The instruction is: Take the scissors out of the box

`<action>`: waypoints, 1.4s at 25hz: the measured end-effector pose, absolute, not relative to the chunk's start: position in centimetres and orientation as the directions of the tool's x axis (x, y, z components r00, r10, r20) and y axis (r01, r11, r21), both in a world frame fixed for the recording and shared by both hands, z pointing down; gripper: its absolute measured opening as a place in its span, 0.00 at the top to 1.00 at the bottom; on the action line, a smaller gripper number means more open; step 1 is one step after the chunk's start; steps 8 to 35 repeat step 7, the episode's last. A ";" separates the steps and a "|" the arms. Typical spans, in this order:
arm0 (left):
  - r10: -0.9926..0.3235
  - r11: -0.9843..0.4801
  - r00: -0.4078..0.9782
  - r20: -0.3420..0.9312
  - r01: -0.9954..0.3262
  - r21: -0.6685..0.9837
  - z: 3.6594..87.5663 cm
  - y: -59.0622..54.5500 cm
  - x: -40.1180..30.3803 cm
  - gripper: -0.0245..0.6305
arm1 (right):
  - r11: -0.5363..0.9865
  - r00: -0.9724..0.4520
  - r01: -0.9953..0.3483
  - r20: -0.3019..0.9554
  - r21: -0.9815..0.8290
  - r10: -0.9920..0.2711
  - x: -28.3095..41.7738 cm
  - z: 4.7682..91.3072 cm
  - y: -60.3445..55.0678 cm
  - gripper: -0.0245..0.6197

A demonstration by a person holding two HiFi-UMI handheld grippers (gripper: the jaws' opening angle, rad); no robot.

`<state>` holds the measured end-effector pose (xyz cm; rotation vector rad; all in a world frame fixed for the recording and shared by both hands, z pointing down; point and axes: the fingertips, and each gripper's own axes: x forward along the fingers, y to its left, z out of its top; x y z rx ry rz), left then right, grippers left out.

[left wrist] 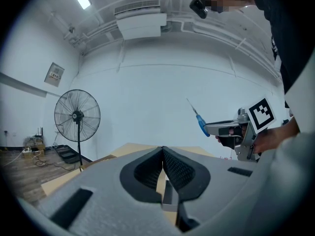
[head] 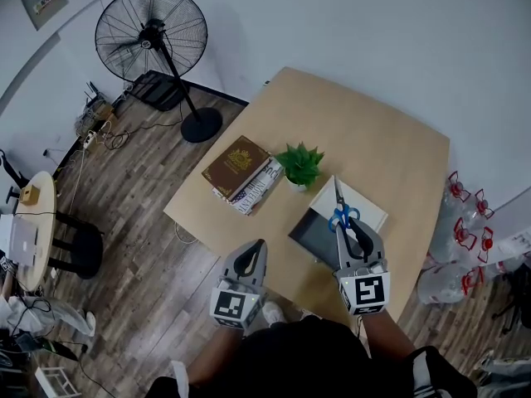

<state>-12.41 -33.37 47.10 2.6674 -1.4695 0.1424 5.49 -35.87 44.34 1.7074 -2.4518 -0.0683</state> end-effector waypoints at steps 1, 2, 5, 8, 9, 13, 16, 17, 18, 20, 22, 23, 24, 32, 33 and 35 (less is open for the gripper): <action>-0.838 -0.532 0.532 0.123 -0.846 0.033 47.0 -33.4 -12.4 0.96 | 0.350 -0.340 -0.928 0.099 0.127 -0.935 5.5 44.3 -35.9 0.85; -0.838 -0.532 0.531 0.122 -0.846 0.030 47.0 -33.4 -12.4 0.96 | 0.351 -0.340 -0.928 0.098 0.129 -0.935 5.5 44.3 -35.9 0.85; -0.840 -0.530 0.529 0.122 -0.847 0.030 46.9 -33.4 -12.4 0.96 | 0.352 -0.342 -0.926 0.098 0.133 -0.935 5.4 44.3 -36.0 0.85; -0.840 -0.528 0.528 0.125 -0.849 0.037 46.9 -33.3 -12.3 0.96 | 0.354 -0.343 -0.925 0.101 0.136 -0.934 5.4 44.3 -36.0 0.85; -0.840 -0.528 0.528 0.125 -0.849 0.037 46.9 -33.3 -12.3 0.96 | 0.354 -0.343 -0.925 0.101 0.136 -0.934 5.4 44.3 -36.0 0.85; -0.840 -0.528 0.528 0.125 -0.849 0.037 46.9 -33.3 -12.3 0.96 | 0.354 -0.343 -0.925 0.101 0.136 -0.934 5.4 44.3 -36.0 0.85; -0.840 -0.528 0.528 0.125 -0.849 0.037 46.9 -33.3 -12.3 0.96 | 0.354 -0.343 -0.925 0.101 0.136 -0.934 5.4 44.3 -36.0 0.85; -0.840 -0.528 0.528 0.125 -0.849 0.037 46.9 -33.3 -12.3 0.96 | 0.354 -0.343 -0.925 0.101 0.136 -0.934 5.4 44.3 -36.0 0.85; -0.840 -0.528 0.528 0.125 -0.849 0.037 46.9 -33.3 -12.3 0.96 | 0.354 -0.343 -0.925 0.101 0.136 -0.934 5.4 44.3 -36.0 0.85; -0.840 -0.528 0.528 0.125 -0.849 0.037 46.9 -33.3 -12.3 0.96 | 0.354 -0.343 -0.925 0.101 0.136 -0.934 5.4 44.3 -36.0 0.85; -0.840 -0.528 0.528 0.125 -0.849 0.037 46.9 -33.3 -12.3 0.96 | 0.354 -0.343 -0.925 0.101 0.136 -0.934 5.4 44.3 -36.0 0.85; -0.840 -0.528 0.528 0.125 -0.849 0.037 46.9 -33.3 -12.3 0.96 | 0.354 -0.343 -0.925 0.101 0.136 -0.934 5.4 44.3 -36.0 0.85; -0.840 -0.528 0.528 0.125 -0.849 0.037 46.9 -33.3 -12.3 0.96 | 0.354 -0.343 -0.925 0.101 0.136 -0.934 5.4 44.3 -36.0 0.85; -0.840 -0.528 0.528 0.125 -0.849 0.037 46.9 -33.3 -12.3 0.96 | 0.354 -0.343 -0.925 0.101 0.136 -0.934 5.4 44.3 -36.0 0.85; -0.840 -0.528 0.528 0.125 -0.849 0.037 46.9 -33.3 -12.3 0.96 | 0.354 -0.343 -0.925 0.101 0.136 -0.934 5.4 44.3 -36.0 0.85; -0.840 -0.528 0.528 0.125 -0.849 0.037 46.9 -33.3 -12.3 0.96 | 0.354 -0.343 -0.925 0.101 0.136 -0.934 5.4 44.3 -36.0 0.85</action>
